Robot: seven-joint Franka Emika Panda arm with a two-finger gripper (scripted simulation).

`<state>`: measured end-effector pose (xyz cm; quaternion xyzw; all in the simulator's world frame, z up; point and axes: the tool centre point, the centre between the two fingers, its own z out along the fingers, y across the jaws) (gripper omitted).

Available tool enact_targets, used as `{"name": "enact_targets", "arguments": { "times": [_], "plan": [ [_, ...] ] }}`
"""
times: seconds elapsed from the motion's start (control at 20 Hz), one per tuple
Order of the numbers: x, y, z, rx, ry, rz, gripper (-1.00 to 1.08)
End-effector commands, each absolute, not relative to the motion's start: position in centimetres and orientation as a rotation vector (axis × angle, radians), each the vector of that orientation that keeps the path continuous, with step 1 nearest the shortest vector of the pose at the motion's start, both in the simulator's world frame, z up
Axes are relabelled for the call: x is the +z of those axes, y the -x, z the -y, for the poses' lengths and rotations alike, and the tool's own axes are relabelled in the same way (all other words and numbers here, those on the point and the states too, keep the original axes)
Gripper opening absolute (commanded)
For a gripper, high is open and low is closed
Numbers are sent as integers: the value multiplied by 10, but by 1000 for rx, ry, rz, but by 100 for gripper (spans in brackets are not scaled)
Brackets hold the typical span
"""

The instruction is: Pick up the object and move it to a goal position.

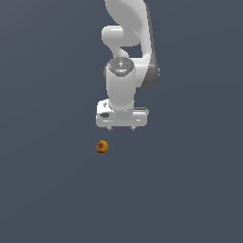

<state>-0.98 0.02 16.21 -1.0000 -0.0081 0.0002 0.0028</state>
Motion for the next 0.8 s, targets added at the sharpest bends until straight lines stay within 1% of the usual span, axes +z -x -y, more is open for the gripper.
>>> {"name": "enact_targets", "arguments": {
  "times": [0.0,0.45,0.75],
  "plan": [
    [162,10,0,1,3136,25,100],
    [177,12,-13,-10,3146,105,100],
    [176,12,-12,-10,3146,102,100]
  ]
}}
